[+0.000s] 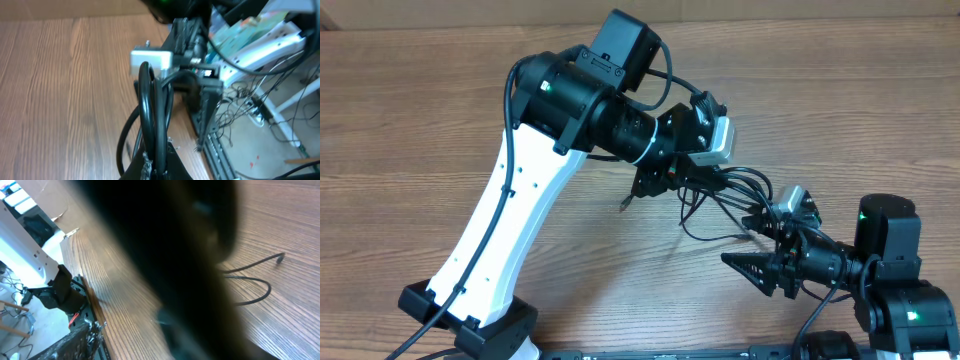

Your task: Untangle cables

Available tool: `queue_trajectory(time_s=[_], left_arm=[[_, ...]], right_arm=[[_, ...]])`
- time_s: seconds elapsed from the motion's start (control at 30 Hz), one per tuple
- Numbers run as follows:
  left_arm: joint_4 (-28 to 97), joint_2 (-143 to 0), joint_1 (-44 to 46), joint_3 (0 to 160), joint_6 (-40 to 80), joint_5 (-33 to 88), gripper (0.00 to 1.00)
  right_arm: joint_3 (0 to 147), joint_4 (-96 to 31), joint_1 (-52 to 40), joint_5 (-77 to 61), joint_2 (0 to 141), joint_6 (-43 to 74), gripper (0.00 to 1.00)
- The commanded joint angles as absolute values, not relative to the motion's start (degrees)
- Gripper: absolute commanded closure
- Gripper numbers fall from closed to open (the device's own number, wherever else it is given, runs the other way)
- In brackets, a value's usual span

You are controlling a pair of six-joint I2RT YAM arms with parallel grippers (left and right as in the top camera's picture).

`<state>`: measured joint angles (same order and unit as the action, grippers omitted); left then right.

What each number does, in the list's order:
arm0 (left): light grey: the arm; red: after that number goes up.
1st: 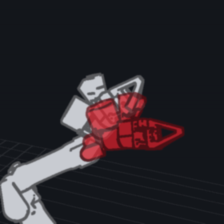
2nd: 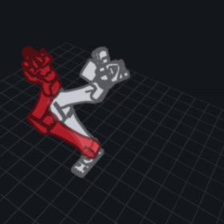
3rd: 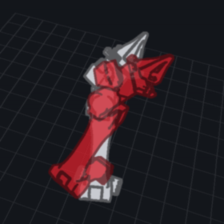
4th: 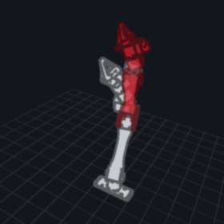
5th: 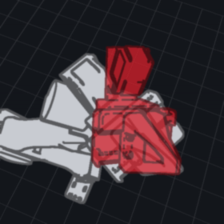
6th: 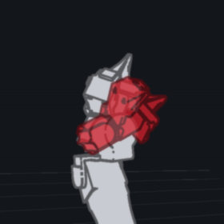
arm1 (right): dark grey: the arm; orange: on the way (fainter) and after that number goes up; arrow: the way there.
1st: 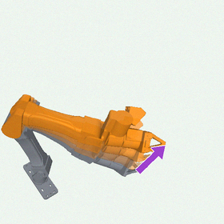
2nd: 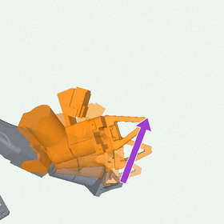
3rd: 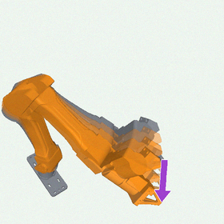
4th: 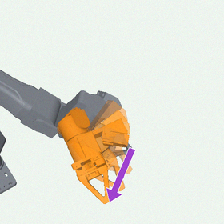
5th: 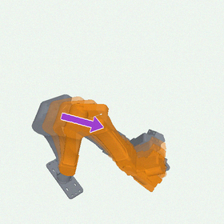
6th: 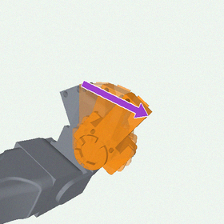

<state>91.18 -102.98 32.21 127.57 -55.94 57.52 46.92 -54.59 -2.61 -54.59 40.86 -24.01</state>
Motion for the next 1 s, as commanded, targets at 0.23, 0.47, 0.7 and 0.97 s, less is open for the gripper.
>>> queue_trajectory(time_s=[0.23, 0.47, 0.7, 0.97], left_arm=[[89.89, -101.23, 26.17, 129.14, -56.51, 78.08, 0.96], [89.91, -101.23, 24.38, 129.12, -55.66, 81.76, 0.96], [89.95, -101.23, 24.34, 129.12, -55.61, 78.89, 0.96], [89.91, -101.23, 24.34, 129.12, -48.58, 59.53, 0.96]], right_arm=[[47.33, -54.98, -2.52, -53.39, 40.73, -23.64, 0.32], [47.33, -54.83, -2.52, -53.39, 40.73, -23.62, 0.35], [47.33, -54.78, -2.52, -53.41, 40.73, -23.62, 0.27], [47.33, -54.39, -2.5, -52.93, 40.73, -22.26, 0.1]])
